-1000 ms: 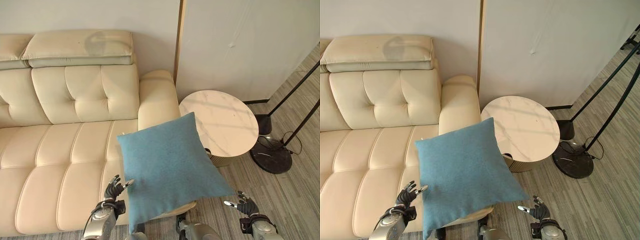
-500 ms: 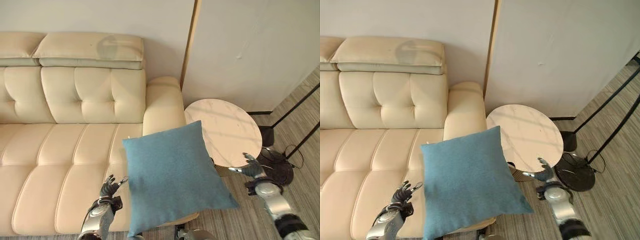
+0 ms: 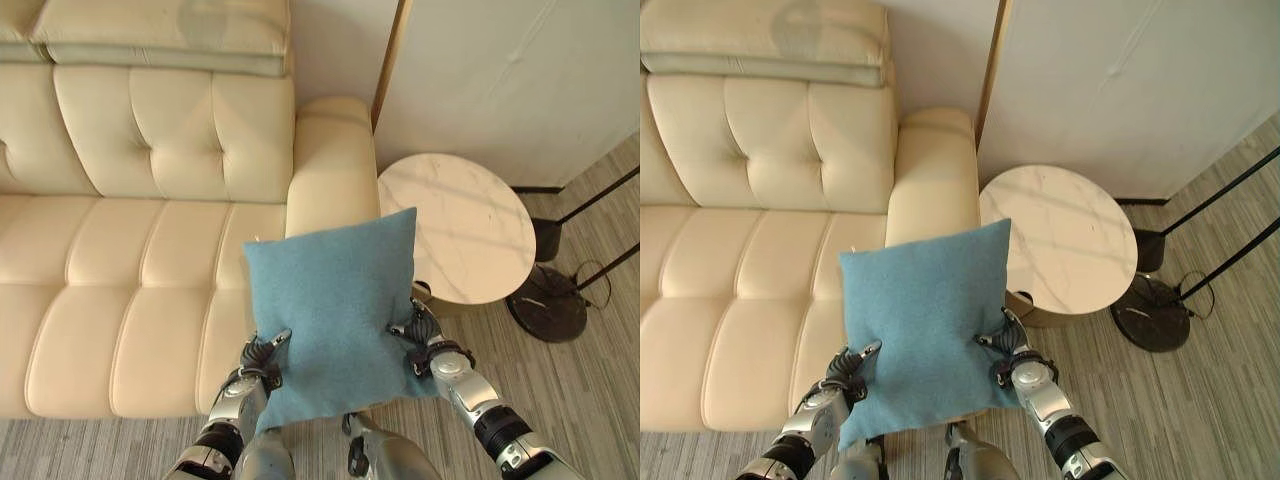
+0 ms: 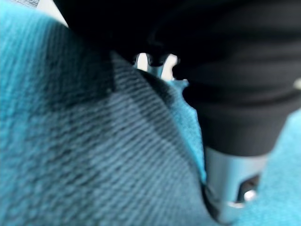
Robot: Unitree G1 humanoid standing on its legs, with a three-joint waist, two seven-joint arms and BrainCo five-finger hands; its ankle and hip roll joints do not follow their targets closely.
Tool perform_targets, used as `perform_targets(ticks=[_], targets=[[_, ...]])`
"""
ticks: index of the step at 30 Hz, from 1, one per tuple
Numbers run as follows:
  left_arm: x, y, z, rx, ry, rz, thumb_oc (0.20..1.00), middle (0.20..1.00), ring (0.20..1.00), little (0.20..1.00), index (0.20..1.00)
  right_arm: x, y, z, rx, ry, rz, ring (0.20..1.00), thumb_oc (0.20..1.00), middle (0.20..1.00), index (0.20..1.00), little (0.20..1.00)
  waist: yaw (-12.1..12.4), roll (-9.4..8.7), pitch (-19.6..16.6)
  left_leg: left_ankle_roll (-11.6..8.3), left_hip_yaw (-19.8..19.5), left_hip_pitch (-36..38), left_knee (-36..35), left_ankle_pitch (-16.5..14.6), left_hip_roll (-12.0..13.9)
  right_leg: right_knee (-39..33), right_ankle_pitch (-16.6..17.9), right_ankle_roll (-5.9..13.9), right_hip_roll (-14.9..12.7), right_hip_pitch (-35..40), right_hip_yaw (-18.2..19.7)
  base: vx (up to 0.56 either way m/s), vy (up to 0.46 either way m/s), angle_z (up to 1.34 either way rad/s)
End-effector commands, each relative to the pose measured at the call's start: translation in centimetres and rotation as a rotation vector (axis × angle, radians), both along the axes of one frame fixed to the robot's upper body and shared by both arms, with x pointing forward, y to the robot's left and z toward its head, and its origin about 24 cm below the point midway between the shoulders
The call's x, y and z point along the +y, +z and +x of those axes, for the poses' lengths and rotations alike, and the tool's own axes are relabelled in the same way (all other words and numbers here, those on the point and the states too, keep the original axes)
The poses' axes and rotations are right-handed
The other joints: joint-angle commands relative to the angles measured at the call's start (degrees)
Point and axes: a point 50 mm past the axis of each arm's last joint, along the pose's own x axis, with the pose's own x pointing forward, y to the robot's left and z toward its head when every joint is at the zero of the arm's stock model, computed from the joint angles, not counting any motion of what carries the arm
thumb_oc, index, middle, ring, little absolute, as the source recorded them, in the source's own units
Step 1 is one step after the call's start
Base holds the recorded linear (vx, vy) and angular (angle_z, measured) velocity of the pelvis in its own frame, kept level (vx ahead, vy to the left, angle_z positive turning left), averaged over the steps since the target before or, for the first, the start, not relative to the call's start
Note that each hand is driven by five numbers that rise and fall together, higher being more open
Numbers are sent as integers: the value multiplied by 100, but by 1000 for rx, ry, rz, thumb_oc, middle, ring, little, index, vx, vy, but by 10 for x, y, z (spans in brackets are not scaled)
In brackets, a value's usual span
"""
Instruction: Pick up all the scattered cushions and arrange them neatly on the sofa.
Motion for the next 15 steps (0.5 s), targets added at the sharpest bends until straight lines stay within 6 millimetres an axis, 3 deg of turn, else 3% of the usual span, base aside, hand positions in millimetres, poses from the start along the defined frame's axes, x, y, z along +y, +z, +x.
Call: perform_targets(ticks=[1, 6, 7, 8, 9, 10, 15], targets=[[-61, 0, 8, 20, -118, -135, 1000, 1000, 1000, 1000, 1000, 75, 22, -2, -61, 206, 210, 1000, 1000, 1000, 1000, 1000, 78, -158, 298, -98, -51, -4, 117, -221, 167, 389, -1088, 435, -444, 291, 570, -38, -5, -1], [-76, 8, 15, -9, -105, -243, 1000, 1000, 1000, 1000, 1000, 90, 37, 2, -101, 244, 305, 1000, 1000, 1000, 1000, 1000, 124, -180, 491, -112, -78, -132, 193, -205, 162, 482, -1082, 420, -467, 169, 554, -42, -4, -1], [-84, 15, 20, -43, -115, -296, 476, 476, 476, 476, 476, 97, 46, 4, -120, 272, 369, 1000, 1000, 1000, 1000, 1000, 152, -202, 603, -124, -99, -192, 228, -202, 178, 542, -1089, 411, -472, 117, 541, -50, -13, 1], [-84, 15, 20, -43, -115, -296, 266, 266, 266, 266, 266, 97, 46, 4, -120, 272, 369, 1000, 1000, 1000, 1000, 1000, 152, -202, 603, -124, -99, -193, 229, -202, 178, 543, -1089, 411, -472, 117, 541, -57, -16, 2], [-91, 20, 24, -65, -131, -346, 200, 200, 200, 200, 200, 101, 49, 3, -118, 285, 417, 768, 768, 768, 768, 768, 159, -208, 664, -133, -101, -230, 245, -199, 182, 572, -1091, 409, -475, 81, 528, -53, -20, 3], [-102, 26, 26, -87, -150, -430, 200, 200, 200, 200, 200, 110, 51, 0, -97, 311, 512, 200, 200, 200, 200, 200, 171, -232, 758, -148, -117, -276, 267, -190, 184, 602, -1087, 405, -476, 39, 516, -70, -20, 2], [-134, 46, 30, -157, -248, -606, 200, 200, 200, 200, 200, 131, 44, -14, 28, 335, 778, 200, 200, 200, 200, 200, 167, -221, 835, -180, -97, -237, 208, -174, 194, 572, -1056, 424, -477, 42, 513, -18, -4, 0]])
